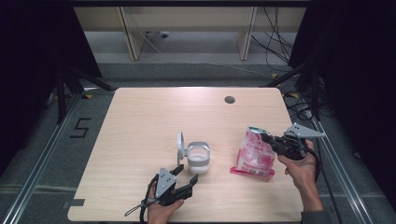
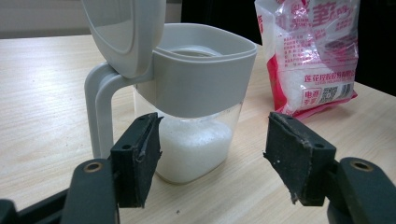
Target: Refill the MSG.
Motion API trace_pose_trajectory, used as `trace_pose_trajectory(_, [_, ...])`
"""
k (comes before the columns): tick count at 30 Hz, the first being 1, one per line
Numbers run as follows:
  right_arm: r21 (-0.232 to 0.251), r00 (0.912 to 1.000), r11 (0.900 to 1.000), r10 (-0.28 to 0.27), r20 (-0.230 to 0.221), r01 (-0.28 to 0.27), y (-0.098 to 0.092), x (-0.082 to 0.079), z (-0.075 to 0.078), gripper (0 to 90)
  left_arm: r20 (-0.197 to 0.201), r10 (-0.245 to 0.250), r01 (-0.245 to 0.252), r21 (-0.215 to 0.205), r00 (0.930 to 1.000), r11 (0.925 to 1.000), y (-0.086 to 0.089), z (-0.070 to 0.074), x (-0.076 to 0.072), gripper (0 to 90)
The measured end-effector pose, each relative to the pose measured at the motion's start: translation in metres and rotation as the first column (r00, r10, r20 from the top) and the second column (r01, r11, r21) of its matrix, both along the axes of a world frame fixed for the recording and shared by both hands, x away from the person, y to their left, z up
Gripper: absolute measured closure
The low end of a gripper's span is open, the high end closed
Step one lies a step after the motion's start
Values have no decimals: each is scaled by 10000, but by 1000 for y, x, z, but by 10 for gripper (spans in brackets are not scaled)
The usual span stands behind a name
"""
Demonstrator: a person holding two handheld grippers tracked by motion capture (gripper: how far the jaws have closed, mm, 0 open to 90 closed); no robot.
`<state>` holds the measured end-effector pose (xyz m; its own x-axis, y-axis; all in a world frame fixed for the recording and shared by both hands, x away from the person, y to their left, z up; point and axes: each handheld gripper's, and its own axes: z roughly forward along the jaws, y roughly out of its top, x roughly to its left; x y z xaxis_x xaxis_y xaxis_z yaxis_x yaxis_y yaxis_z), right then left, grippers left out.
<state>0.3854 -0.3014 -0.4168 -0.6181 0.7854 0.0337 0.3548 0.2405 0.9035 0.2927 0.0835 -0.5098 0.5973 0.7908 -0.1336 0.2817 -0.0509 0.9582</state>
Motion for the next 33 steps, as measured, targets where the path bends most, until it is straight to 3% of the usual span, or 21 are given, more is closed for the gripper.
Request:
trace_pose_trajectory(6, [-8,9980,9993,-383,-495,383,-2,1,-6,900,-43,55,-55,10,10000,10000,1,0,0,347])
trace_pose_trajectory(8, [-267,9982,9989,-401,-438,390,-4,3,-8,900,-73,70,-70,12,9999,10000,1,0,0,346])
trace_pose_trajectory(11, [-207,9968,9986,-507,-618,496,-4,2,-9,900,-89,92,-92,26,9999,10000,1,0,0,346])
trace_pose_trajectory(14, [-21,9965,9984,-561,-626,561,-4,3,-11,900,-93,63,-62,136,9999,9999,2,0,0,344])
trace_pose_trajectory(17, [-349,9980,9978,-573,-283,563,-6,6,-12,900,-100,41,-41,67,9999,10000,1,-1,1,343])
trace_pose_trajectory(20, [-360,9976,9976,-607,-336,594,-5,6,-13,900,-82,42,-42,78,10000,10000,2,-1,1,343])
trace_pose_trajectory(22, [-333,9941,9960,-852,-668,831,-3,4,-13,900,-108,82,-81,80,9999,9999,2,-1,1,342])
trace_pose_trajectory(33, [-604,9921,9913,-1193,-401,1167,-1,11,-20,900,-123,102,-101,76,9999,9999,3,-2,1,342])
